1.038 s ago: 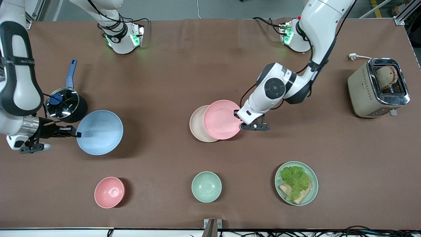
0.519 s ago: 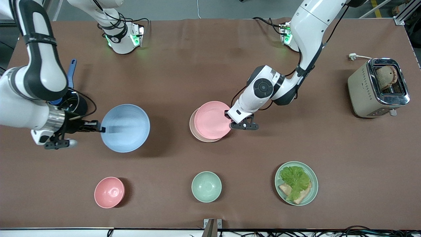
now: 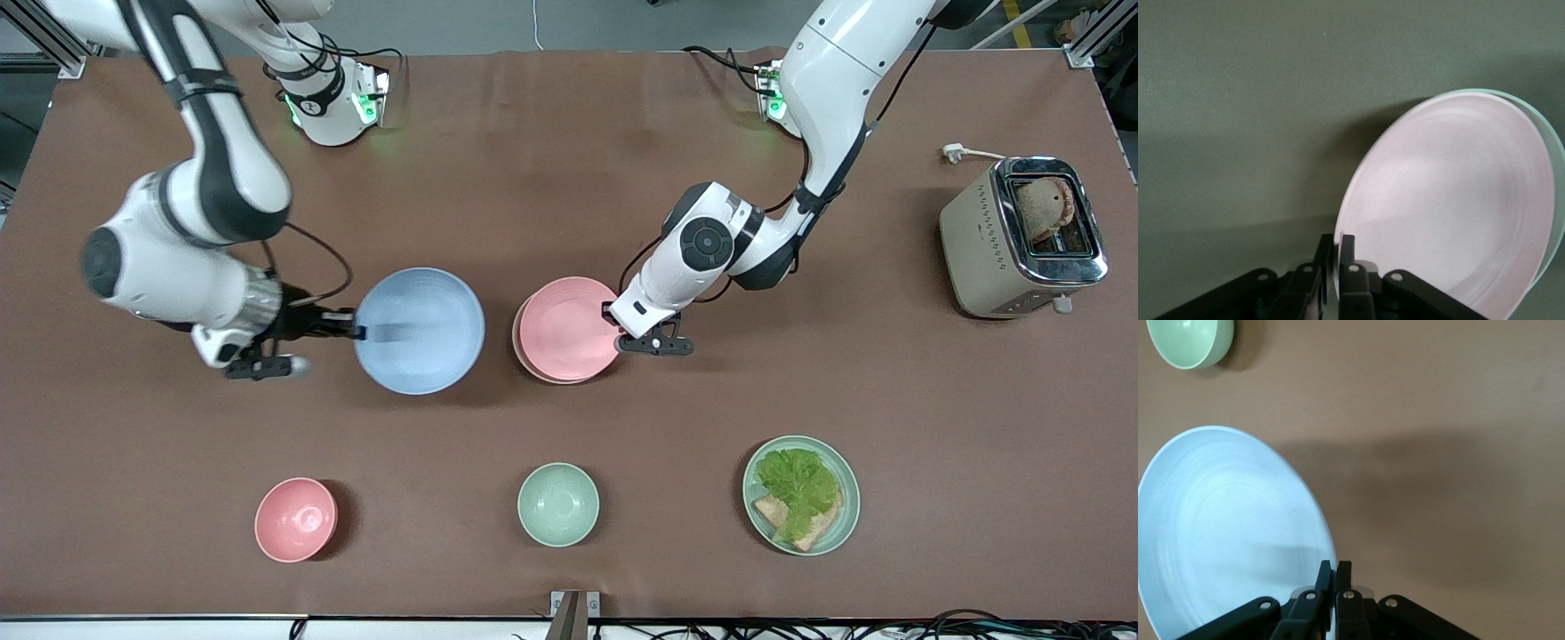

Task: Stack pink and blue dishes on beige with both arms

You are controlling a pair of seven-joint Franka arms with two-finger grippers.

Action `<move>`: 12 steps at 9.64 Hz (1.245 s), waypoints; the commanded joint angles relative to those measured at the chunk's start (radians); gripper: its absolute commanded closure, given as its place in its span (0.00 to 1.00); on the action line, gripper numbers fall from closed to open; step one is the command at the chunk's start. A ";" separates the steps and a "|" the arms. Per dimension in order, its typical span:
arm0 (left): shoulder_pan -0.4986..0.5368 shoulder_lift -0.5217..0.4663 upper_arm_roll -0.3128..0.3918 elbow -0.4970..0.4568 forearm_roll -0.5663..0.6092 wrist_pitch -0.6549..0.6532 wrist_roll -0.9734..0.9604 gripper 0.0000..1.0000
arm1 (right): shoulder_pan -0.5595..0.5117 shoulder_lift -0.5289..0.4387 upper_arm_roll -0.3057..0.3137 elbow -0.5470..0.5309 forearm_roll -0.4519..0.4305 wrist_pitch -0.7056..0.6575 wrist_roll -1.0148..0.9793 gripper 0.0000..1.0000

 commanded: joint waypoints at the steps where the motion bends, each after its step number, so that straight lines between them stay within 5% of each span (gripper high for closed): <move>1: -0.007 0.030 0.012 0.022 0.027 0.008 -0.018 0.00 | -0.010 -0.045 0.062 -0.095 0.018 0.083 0.051 1.00; 4: 0.070 -0.109 0.024 0.108 0.044 -0.215 -0.009 0.00 | 0.032 -0.013 0.103 -0.103 0.018 0.118 0.056 1.00; 8: 0.290 -0.275 0.023 0.371 0.262 -0.674 0.167 0.00 | 0.163 0.114 0.103 -0.098 0.017 0.376 0.153 0.99; 12: 0.490 -0.458 0.017 0.455 0.202 -0.912 0.391 0.00 | 0.238 0.217 0.103 -0.095 0.015 0.549 0.180 0.98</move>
